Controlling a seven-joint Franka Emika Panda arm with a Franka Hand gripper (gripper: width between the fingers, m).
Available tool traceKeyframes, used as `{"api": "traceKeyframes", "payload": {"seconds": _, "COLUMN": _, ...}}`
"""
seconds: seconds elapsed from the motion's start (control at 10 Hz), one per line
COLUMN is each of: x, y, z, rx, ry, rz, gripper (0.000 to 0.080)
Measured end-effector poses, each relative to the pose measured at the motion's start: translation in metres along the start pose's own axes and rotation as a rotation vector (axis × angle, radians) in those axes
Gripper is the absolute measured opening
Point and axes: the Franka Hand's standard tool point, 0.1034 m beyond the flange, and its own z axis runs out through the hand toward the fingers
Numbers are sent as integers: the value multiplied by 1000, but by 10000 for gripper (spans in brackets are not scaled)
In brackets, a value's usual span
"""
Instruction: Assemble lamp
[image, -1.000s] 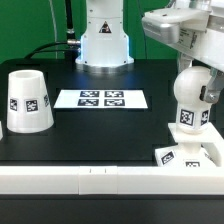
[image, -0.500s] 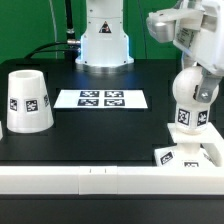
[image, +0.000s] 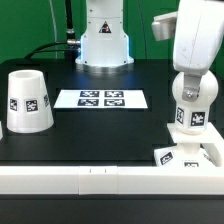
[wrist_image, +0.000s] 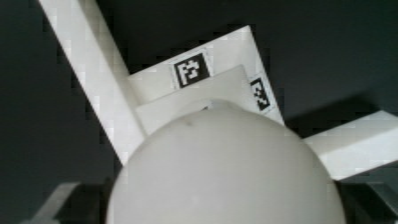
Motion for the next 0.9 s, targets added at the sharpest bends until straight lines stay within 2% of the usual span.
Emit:
{"api": "traceKeyframes", "payload": {"seconds": 0.8, "x": 3, "y": -2, "z": -1, "rx": 11, "ry": 8, "rz": 507, "gripper": 578}}
{"api": "traceKeyframes", "payload": {"seconds": 0.9, "x": 2, "y": -2, "z": 0, "rx": 25, "ry": 18, "rz": 603, "gripper": 578}}
